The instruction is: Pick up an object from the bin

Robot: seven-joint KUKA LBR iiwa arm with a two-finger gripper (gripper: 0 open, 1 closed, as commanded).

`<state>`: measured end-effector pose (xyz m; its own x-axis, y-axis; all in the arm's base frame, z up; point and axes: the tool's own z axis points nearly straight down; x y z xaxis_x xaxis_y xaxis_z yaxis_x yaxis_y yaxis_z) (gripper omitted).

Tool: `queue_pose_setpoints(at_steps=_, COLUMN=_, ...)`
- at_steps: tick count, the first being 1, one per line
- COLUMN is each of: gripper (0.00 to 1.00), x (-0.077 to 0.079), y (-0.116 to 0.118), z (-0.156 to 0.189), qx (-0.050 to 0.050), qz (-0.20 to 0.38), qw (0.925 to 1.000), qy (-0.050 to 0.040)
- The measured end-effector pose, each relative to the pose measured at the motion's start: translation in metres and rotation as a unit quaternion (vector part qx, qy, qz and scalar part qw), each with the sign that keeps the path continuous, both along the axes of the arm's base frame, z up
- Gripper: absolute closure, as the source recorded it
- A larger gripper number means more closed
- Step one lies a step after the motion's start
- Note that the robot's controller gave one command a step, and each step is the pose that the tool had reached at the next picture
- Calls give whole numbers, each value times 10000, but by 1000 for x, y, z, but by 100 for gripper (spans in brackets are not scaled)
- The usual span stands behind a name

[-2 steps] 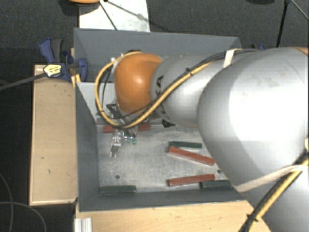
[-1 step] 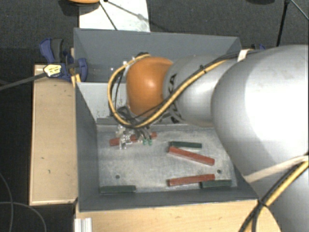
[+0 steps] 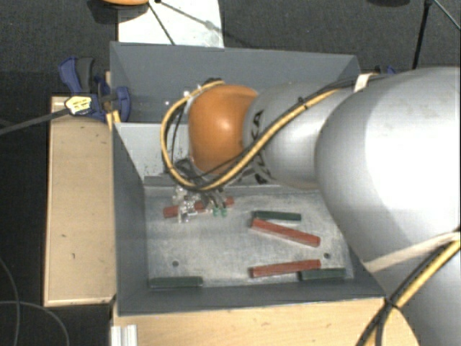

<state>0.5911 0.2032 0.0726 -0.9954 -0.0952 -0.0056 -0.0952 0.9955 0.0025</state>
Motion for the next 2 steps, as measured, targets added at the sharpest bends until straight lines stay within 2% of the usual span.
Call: queue_pose_setpoints(at_steps=2, gripper=100, x=-1, y=-1, z=18, qx=-10, qz=-7, qw=10000, qy=26)
